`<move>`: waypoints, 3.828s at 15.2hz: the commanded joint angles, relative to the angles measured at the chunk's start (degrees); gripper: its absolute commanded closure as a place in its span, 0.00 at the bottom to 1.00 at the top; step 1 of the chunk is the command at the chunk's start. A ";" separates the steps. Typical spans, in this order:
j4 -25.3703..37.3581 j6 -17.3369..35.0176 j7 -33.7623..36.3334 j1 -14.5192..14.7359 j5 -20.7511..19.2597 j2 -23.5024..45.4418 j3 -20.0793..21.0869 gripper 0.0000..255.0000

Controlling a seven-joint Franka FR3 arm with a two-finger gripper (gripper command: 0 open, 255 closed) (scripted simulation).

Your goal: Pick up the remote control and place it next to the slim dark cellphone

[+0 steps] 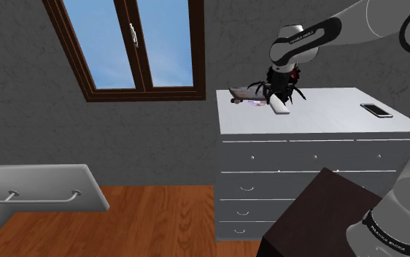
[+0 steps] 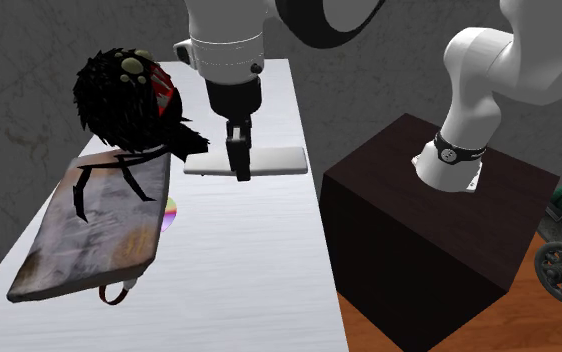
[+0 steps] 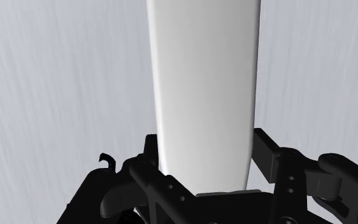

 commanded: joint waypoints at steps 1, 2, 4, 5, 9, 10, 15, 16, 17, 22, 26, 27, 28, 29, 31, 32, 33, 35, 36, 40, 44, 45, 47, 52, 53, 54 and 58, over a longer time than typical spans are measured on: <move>-0.33 -0.04 -2.63 -1.57 0.06 -0.39 -1.16 1.00; -0.45 -0.02 -3.95 -2.33 0.13 -0.47 -1.69 1.00; -0.49 -0.01 -6.61 -3.86 0.28 -0.49 -2.76 1.00; -0.41 -0.03 -7.95 -4.63 0.37 -0.42 -3.29 1.00; 0.58 -0.30 -13.37 -7.75 0.88 0.37 -5.41 1.00; 1.00 -0.41 -14.73 -8.54 1.05 0.70 -5.92 1.00; 4.11 -1.28 -21.57 -12.67 2.17 3.11 -8.31 1.00; 4.95 -1.52 -22.94 -13.52 2.46 3.75 -8.76 1.00; 5.85 -1.79 -24.30 -14.39 2.76 4.44 -9.19 1.00; 11.53 -3.57 -31.00 -18.97 4.58 8.66 -11.04 1.00; 17.57 -5.62 -36.08 -23.02 6.32 12.98 -12.12 1.00; 19.31 -6.24 -37.29 -24.11 6.77 14.20 -12.31 1.00; 21.17 -6.91 -38.48 -25.21 7.24 15.47 -12.48 1.00; 23.14 -7.62 -39.63 -26.35 7.72 16.81 -12.63 1.00; 27.46 -9.23 -41.83 -28.73 8.67 19.68 -12.84 1.00; 29.84 -10.13 -42.87 -29.97 9.15 21.22 -12.90 1.00; 34.73 -12.03 -44.71 -32.36 10.08 24.34 -12.99 1.00; 33.58 -10.64 -44.79 -32.34 10.16 24.58 -12.83 1.00; 33.04 -9.96 -44.84 -32.31 10.22 24.73 -12.78 1.00; 31.07 -7.31 -45.07 -32.22 10.54 25.45 -12.59 1.00; 29.40 -4.78 -45.31 -32.20 10.90 26.37 -12.36 1.00; 29.02 -4.17 -45.37 -32.20 11.00 26.63 -12.30 1.00; 28.33 -2.95 -45.50 -32.23 11.21 27.17 -12.16 1.00; 28.28 -2.87 -45.51 -32.23 11.23 27.21 -12.15 1.00; 28.28 -2.87 -45.51 -32.23 11.23 27.21 -12.15 1.00; 28.28 -2.87 -45.51 -32.23 11.23 27.21 -12.16 1.00; 28.38 -2.89 -45.49 -32.23 11.24 27.29 -12.14 0.00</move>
